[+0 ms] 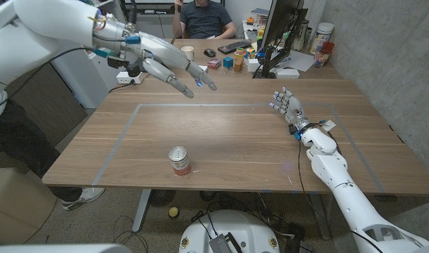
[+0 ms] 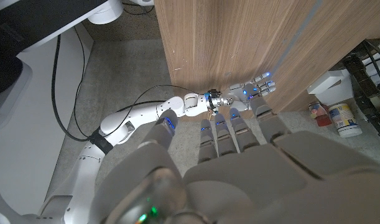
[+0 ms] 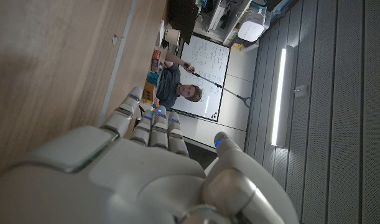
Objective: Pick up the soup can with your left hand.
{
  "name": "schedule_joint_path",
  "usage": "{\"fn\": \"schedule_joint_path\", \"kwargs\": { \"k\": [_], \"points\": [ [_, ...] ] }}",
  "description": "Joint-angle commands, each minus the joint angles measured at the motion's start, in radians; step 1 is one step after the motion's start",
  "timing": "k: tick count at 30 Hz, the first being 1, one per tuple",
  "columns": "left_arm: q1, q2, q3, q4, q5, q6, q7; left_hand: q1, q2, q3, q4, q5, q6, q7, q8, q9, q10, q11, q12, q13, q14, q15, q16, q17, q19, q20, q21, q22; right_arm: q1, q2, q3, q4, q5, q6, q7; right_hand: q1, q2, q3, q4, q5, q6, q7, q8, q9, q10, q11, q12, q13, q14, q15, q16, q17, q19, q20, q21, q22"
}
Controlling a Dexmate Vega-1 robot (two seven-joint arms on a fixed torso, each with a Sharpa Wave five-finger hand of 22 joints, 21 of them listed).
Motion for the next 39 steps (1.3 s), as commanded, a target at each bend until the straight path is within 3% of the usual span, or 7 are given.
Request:
{"fn": "schedule_joint_path", "kwargs": {
  "k": [1, 13, 27, 28, 29, 35, 39],
  "points": [
    [-0.055, -0.028, 0.05, -0.003, 0.059, -0.006, -0.046, 0.052, -0.014, 0.0, -0.021, -0.004, 0.03, 0.001, 0.01, 0.004, 0.028, -0.002, 0.009, 0.003, 0.016, 0.0, 0.006, 0.003, 0.019, 0.006, 0.0, -0.001, 0.019, -0.004, 0.003, 0.021, -0.005, 0.015, 0.011, -0.006, -0.005, -0.002, 0.0, 0.008, 0.003, 0.004, 0.002, 0.001, 0.009, 0.0, 0.004, 0.005, 0.003, 0.002, 0.007, 0.002, 0.0, 0.005, 0.005, 0.002],
    [-0.081, -0.032, 0.099, -0.044, 0.097, 0.019, -0.126, 0.177, -0.059, -0.006, -0.027, -0.007, 0.0, -0.023, -0.008, 0.005, 0.005, 0.014, -0.004, 0.005, 0.005, 0.014, 0.0, 0.005, 0.051, 0.039, -0.003, -0.001, 0.021, 0.001, 0.009, 0.042, 0.0, 0.046, 0.017, -0.01, -0.009, -0.005, 0.001, 0.01, 0.002, 0.004, 0.002, 0.001, 0.011, 0.0, 0.005, 0.005, 0.005, 0.003, 0.007, 0.002, 0.001, 0.007, 0.005, 0.002],
    [-0.095, -0.052, 0.148, -0.07, 0.156, 0.033, -0.191, 0.291, -0.184, -0.064, -0.018, 0.006, -0.062, -0.039, -0.02, 0.005, -0.053, 0.032, -0.018, 0.008, -0.041, 0.034, -0.006, 0.009, 0.047, 0.041, -0.023, 0.0, -0.004, -0.006, 0.017, 0.018, 0.008, 0.062, 0.023, -0.014, -0.013, -0.009, 0.002, 0.012, 0.002, 0.005, 0.002, 0.001, 0.014, 0.002, 0.006, 0.005, 0.007, 0.006, 0.007, 0.001, 0.002, 0.009, 0.006, 0.002],
    [-0.095, -0.053, 0.152, -0.072, 0.161, 0.035, -0.195, 0.299, -0.188, -0.067, -0.017, 0.007, -0.066, -0.044, -0.02, 0.006, -0.06, 0.035, -0.019, 0.008, -0.05, 0.04, -0.008, 0.009, 0.047, 0.042, -0.025, 0.001, -0.008, -0.007, 0.017, 0.013, 0.008, 0.062, 0.022, -0.014, -0.013, -0.009, 0.002, 0.012, 0.002, 0.005, 0.002, 0.001, 0.014, 0.002, 0.006, 0.005, 0.007, 0.006, 0.007, 0.001, 0.002, 0.009, 0.006, 0.002],
    [-0.093, -0.054, 0.154, -0.076, 0.171, 0.037, -0.195, 0.321, -0.197, -0.078, -0.013, 0.01, -0.077, -0.082, -0.02, 0.006, -0.079, 0.032, -0.02, 0.009, -0.06, 0.039, -0.005, 0.011, 0.049, 0.048, -0.027, 0.002, -0.012, -0.009, 0.018, 0.008, 0.008, 0.061, 0.021, -0.014, -0.013, -0.009, 0.002, 0.012, 0.002, 0.006, 0.002, 0.001, 0.014, 0.002, 0.006, 0.005, 0.006, 0.006, 0.007, 0.001, 0.002, 0.009, 0.006, 0.002],
    [-0.069, -0.048, 0.142, -0.107, 0.226, 0.041, -0.165, 0.378, -0.198, -0.108, 0.001, 0.013, -0.05, -0.16, -0.008, 0.006, -0.138, 0.017, -0.023, 0.01, -0.097, 0.039, -0.004, 0.013, 0.073, 0.073, -0.027, 0.004, -0.038, -0.013, 0.028, -0.021, 0.013, 0.066, 0.01, -0.016, -0.015, -0.011, 0.003, 0.012, 0.002, 0.005, 0.002, 0.001, 0.014, 0.002, 0.006, 0.005, 0.007, 0.006, 0.007, 0.001, 0.003, 0.009, 0.006, 0.002],
    [-0.06, -0.046, 0.148, -0.118, 0.234, 0.053, -0.171, 0.39, -0.194, -0.114, 0.002, 0.013, -0.041, -0.171, -0.006, 0.006, -0.145, 0.013, -0.021, 0.01, -0.099, 0.037, -0.002, 0.013, 0.087, 0.073, -0.023, 0.005, -0.048, -0.018, 0.033, -0.033, 0.014, 0.07, 0.007, -0.017, -0.016, -0.012, 0.003, 0.013, 0.002, 0.006, 0.002, 0.001, 0.015, 0.002, 0.006, 0.005, 0.008, 0.006, 0.007, 0.001, 0.003, 0.009, 0.006, 0.002]
  ]
}}
